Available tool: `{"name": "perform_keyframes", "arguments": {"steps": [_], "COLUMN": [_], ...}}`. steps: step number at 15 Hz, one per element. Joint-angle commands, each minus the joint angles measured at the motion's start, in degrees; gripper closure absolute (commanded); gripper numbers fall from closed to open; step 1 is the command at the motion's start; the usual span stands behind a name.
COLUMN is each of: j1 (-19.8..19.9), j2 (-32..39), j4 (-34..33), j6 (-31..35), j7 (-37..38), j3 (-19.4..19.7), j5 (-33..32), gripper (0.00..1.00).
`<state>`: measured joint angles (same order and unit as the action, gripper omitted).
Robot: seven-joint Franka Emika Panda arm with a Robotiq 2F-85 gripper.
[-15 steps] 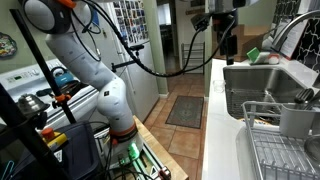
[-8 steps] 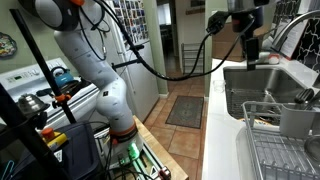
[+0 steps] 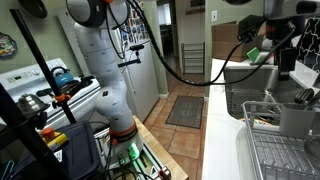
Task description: Swap the spoon and the fork
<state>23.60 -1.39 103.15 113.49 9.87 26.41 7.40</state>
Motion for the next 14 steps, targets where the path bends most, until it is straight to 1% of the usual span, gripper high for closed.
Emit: {"name": "perform_keyframes", "arguments": {"steps": [1, 6, 8, 9, 10, 11, 12, 13, 14], "j1": [1.8, 3.3, 3.7, 3.9, 3.9, 4.0, 4.0, 4.1, 4.2], "j2": [7.8, 13.6, 15.2, 16.0, 16.6, 16.9, 17.4, 17.7, 18.0], "j4": [-6.4, -10.4, -11.6, -12.1, -12.5, -12.7, -13.0, -13.4, -13.8], "j6": [-0.5, -0.6, -0.6, -0.7, -0.5, -0.3, -0.4, -0.6, -0.8], "j7": [0.9, 2.9, 3.7, 3.9, 4.2, 4.3, 4.4, 4.4, 4.5], "j3": [0.5, 0.0, -0.2, -0.4, -0.5, -0.7, -0.8, -1.0, -1.1], "j5": [1.7, 1.6, 1.9, 2.0, 2.0, 2.2, 2.3, 2.5, 2.6], "gripper": [0.0, 0.01, 0.09, 0.27, 0.33, 0.36, 0.43, 0.53, 0.6]}}
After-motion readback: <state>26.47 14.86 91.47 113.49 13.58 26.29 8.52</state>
